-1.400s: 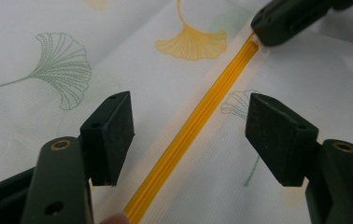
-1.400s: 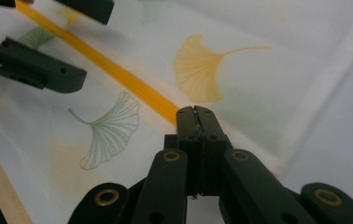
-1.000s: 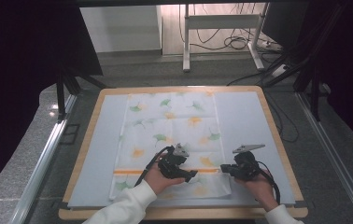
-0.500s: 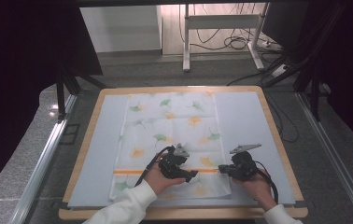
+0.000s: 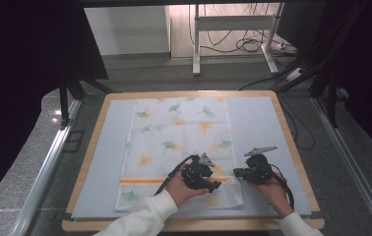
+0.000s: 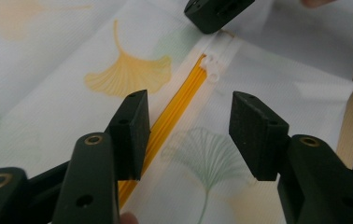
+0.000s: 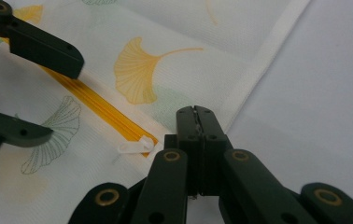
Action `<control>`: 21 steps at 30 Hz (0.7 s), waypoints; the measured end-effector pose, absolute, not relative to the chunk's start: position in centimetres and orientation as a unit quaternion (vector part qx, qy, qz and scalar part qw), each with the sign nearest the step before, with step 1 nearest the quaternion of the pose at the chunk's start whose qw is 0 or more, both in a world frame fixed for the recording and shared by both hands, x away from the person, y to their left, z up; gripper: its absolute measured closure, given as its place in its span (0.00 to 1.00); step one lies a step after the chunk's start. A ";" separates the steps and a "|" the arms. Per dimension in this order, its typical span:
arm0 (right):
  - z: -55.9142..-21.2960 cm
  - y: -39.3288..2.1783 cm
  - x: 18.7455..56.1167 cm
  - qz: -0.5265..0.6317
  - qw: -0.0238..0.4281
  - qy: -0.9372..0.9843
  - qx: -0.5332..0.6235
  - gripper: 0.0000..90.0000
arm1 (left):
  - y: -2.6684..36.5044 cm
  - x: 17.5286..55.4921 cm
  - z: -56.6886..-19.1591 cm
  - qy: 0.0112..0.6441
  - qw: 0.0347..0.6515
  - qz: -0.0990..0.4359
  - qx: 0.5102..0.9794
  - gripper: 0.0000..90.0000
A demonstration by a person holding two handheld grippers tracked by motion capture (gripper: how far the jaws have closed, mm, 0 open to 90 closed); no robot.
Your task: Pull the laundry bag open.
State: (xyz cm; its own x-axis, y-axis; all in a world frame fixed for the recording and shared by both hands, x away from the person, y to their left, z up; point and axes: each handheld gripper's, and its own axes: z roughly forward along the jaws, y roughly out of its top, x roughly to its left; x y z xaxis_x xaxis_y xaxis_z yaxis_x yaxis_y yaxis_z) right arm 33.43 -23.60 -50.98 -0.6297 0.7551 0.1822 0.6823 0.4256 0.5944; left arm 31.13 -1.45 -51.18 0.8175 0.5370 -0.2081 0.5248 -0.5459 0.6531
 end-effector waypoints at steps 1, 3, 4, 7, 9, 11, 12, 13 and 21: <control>-51.0 -23.6 33.4 0.323 0.057 0.843 0.427 1.00 | -1.8 31.3 -51.2 0.299 0.368 0.006 0.880 0.56; -51.1 -23.6 33.5 0.322 0.057 0.844 0.426 1.00 | -2.6 31.5 -51.2 0.289 0.360 0.009 0.887 0.57; -51.2 -23.6 33.6 0.322 0.057 0.844 0.426 1.00 | -3.0 31.7 -51.2 0.286 0.358 0.011 0.889 0.58; -51.3 -23.6 33.6 0.320 0.057 0.844 0.426 1.00 | -3.8 32.2 -51.4 0.280 0.354 0.002 0.892 0.62; -51.3 -23.6 33.7 0.321 0.056 0.844 0.426 1.00 | -4.4 32.3 -51.4 0.272 0.350 0.001 0.896 0.64; -51.4 -23.6 33.7 0.321 0.058 0.845 0.424 1.00 | -4.9 32.4 -51.4 0.265 0.347 0.005 0.900 0.65; -51.4 -23.6 33.7 0.321 0.057 0.845 0.424 1.00 | -5.0 32.3 -51.4 0.263 0.348 0.004 0.900 0.67; -51.4 -23.6 33.7 0.321 0.057 0.845 0.423 1.00 | -5.2 32.4 -51.4 0.259 0.348 0.005 0.901 0.68; -51.4 -23.6 33.7 0.321 0.056 0.845 0.424 1.00 | -5.5 32.7 -51.7 0.245 0.335 0.014 0.910 0.84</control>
State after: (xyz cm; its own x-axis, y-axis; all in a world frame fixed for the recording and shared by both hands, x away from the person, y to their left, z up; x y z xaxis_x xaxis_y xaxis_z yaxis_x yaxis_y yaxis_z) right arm 33.73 -23.55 -51.43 -0.6341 0.7526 0.1776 0.6804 0.4339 0.5906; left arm 32.68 -5.47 -51.73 0.8796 0.4550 -0.1387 0.4361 -0.6551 0.6170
